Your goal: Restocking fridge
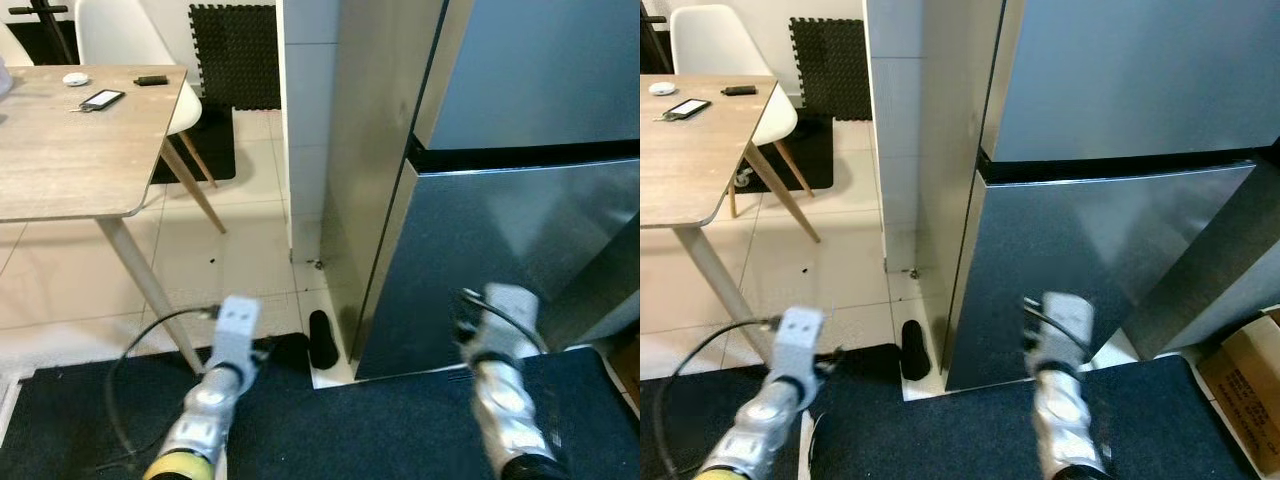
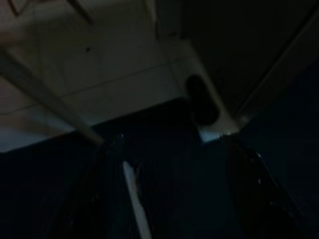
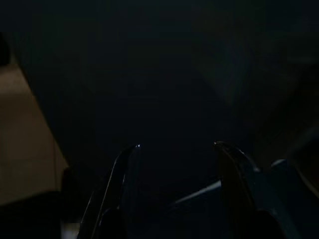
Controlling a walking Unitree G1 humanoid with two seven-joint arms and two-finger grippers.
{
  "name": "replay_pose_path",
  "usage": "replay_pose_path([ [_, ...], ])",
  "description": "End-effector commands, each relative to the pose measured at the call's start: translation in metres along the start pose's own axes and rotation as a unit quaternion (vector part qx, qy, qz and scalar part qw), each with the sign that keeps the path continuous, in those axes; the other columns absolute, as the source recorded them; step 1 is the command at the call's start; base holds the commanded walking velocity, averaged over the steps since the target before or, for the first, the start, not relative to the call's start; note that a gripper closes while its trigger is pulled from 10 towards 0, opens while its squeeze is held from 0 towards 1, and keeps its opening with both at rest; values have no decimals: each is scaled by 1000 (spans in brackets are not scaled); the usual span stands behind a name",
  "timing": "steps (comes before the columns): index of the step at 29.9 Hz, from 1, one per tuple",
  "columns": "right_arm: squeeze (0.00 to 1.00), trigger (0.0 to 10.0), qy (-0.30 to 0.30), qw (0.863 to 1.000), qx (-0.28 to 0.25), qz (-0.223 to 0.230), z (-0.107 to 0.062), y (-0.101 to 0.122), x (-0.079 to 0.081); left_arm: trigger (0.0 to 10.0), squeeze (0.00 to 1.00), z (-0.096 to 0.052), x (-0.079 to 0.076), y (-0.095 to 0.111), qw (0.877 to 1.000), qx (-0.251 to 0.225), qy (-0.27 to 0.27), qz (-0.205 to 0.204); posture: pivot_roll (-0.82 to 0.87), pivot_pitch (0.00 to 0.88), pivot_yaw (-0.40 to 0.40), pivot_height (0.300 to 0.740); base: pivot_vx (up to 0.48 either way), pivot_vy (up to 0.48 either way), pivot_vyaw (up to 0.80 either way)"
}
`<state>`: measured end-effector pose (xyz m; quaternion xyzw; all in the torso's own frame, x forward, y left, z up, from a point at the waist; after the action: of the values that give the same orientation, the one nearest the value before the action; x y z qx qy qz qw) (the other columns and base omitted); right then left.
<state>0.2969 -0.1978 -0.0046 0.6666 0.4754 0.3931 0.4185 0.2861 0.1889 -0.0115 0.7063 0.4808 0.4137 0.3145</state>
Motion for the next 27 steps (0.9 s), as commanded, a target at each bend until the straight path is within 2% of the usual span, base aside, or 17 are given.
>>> replay_pose_path([
  [1, 0, 10000, 11, 1000, 4, 11, 1, 1, 6, 10000, 0, 0, 0, 9, 1000, -23, -2, 8, 37, 0, -53, 740, 0, 0, 0],
  [2, 0, 10000, 45, 998, -34, -3, 2, 23, 20, 10000, 0, -5, 23, 24, 996, -64, 55, 9, 22, 0, -46, 740, 0, 0, 0],
  [4, 0, 10000, 45, 998, -34, -3, 2, 23, 20, 10000, 0, -5, 23, 24, 996, -64, 55, 9, 22, 0, -46, 740, 0, 0, 0],
  [5, 0, 10000, 58, 997, -55, -7, 1, 34, 29, 10000, 0, -7, 32, 32, 994, -79, 75, 5, 7, 0, -44, 740, 0, 0, 0],
  [6, 0, 10000, 58, 997, -55, -7, 1, 34, 29, 10000, 0, -7, 32, 32, 994, -79, 75, 5, 7, 0, -44, 740, 0, 0, 0],
  [7, 0, 10000, 55, 996, -69, 17, -1, 41, 34, 10000, 0, -9, 38, 39, 992, -93, 86, 8, -3, 0, -42, 740, 0, 0, 0],
  [9, 0, 10000, 50, 995, -80, 28, -7, 44, 38, 10000, 0, -12, 39, 45, 990, -107, 87, 15, 3, 0, -44, 740, 0, 0, 0],
  [12, 0, 10000, 86, 991, -102, 28, -18, 51, 50, 10000, 0, -24, 26, 63, 985, -161, 51, 39, 15, 0, -46, 740, 0, 0, 0],
  [13, 0, 10000, 86, 991, -102, 28, -18, 51, 50, 10000, 0, -24, 26, 63, 985, -161, 51, 39, 15, 0, -46, 740, 0, 0, 0],
  [16, 0, 10000, 111, 980, -162, 10, -7, 88, 59, 10000, 0, -28, 22, 86, 979, -201, 36, 19, 16, 0, -36, 740, 0, 0, 0],
  [17, 0, 10000, 111, 980, -162, 10, -7, 88, 59, 10000, 0, -28, 22, 86, 979, -201, 36, 19, 16, 0, -36, 740, 0, 0, 0],
  [19, 0, 10000, 107, 978, -181, 7, -3, 105, 60, 10000, 0, -26, 22, 110, 972, -232, 36, 14, 22, 0, -44, 740, 0, 0, 0],
  [22, 0, 10000, 105, 977, -184, 2, -5, 108, 62, 10000, 0, -24, 27, 124, 968, -246, 43, 4, 17, 0, -36, 740, 0, 0, 0],
  [26, 0, 10000, 122, 975, -183, -16, -11, 103, 71, 10000, 0, -22, 27, 128, 968, -245, 42, -1, 15, 0, -22, 740, 0, 0, 0],
  [27, 0, 10000, 125, 976, -177, -3, -11, 102, 74, 10000, 0, -20, 26, 129, 969, -242, 41, -2, 10, 0, -17, 740, 0, 0, 0],
])
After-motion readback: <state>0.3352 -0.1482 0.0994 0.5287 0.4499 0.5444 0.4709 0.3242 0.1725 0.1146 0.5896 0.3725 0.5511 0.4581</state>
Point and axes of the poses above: a point about 5 cm out from each wrist's last joint towards the gripper, its own z axis pointing out of the wrist towards the gripper, its own y axis along the axis of the wrist's last joint, x = y × z, the point moved 3 cm from there along z, pointing out of the wrist towards the gripper, and after that the axes turned 10 degrees about z, right-handed, at the moved point
